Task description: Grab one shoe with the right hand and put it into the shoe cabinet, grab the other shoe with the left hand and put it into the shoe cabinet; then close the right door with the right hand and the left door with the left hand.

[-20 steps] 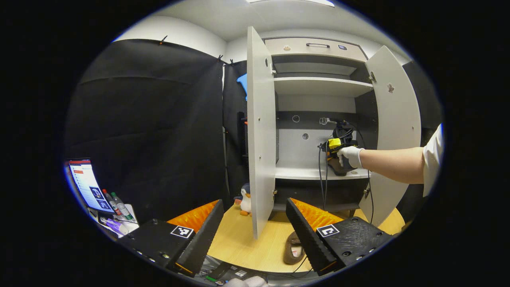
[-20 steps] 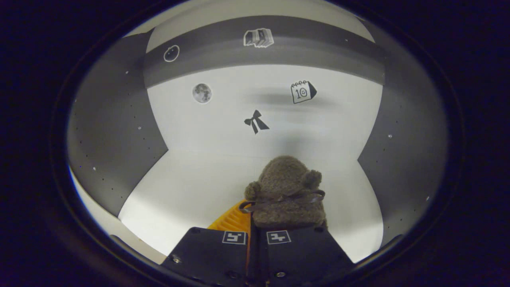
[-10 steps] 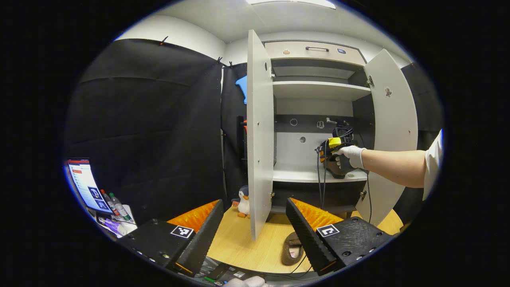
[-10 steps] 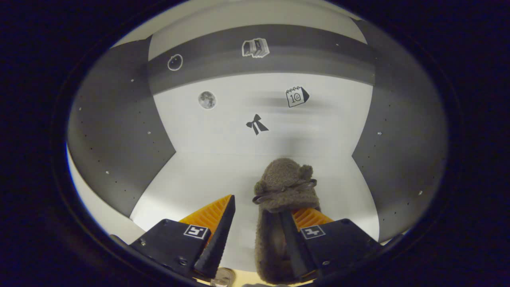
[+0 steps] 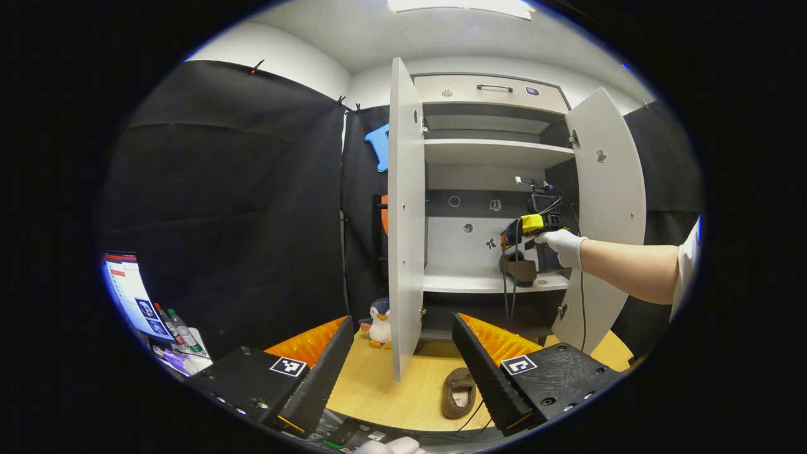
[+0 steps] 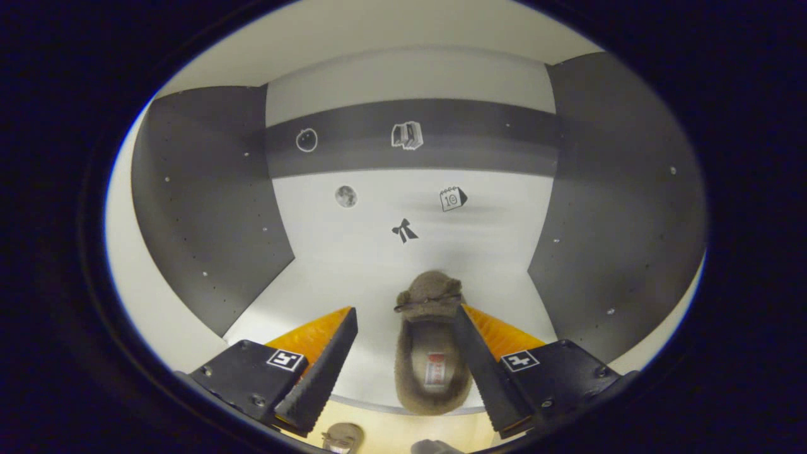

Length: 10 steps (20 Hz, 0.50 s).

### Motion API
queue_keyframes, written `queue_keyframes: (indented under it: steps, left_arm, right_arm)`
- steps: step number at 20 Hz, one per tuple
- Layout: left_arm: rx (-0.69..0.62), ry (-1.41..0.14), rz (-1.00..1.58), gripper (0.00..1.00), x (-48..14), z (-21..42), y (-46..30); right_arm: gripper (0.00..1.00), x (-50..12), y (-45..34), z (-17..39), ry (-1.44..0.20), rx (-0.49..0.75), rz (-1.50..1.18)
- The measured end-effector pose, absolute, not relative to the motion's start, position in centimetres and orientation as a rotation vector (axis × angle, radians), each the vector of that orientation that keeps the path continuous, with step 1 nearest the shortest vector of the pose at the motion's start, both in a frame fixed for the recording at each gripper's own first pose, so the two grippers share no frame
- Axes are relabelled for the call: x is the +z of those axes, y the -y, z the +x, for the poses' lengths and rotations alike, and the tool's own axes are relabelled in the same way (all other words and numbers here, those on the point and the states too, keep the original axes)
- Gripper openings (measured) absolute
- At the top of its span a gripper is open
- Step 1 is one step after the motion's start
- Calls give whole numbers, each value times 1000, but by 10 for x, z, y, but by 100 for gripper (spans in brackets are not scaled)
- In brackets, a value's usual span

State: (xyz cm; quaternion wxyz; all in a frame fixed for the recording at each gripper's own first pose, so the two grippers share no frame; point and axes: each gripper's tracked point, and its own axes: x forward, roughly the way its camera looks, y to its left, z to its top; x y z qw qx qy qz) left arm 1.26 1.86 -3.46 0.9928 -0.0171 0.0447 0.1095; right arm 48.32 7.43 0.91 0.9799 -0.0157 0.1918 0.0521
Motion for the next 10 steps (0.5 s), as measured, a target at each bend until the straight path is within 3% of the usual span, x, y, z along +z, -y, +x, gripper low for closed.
queue_keyframes:
  steps: [5,10]
  left_arm:
    - [190,-74,-25,96,-31,7,-20]
    - [147,-67,-34,96,-33,7,-24]
  right_arm:
    - [98,51,-77,422,-261,132,-38]
    - [98,81,-84,322,-107,171,-38]
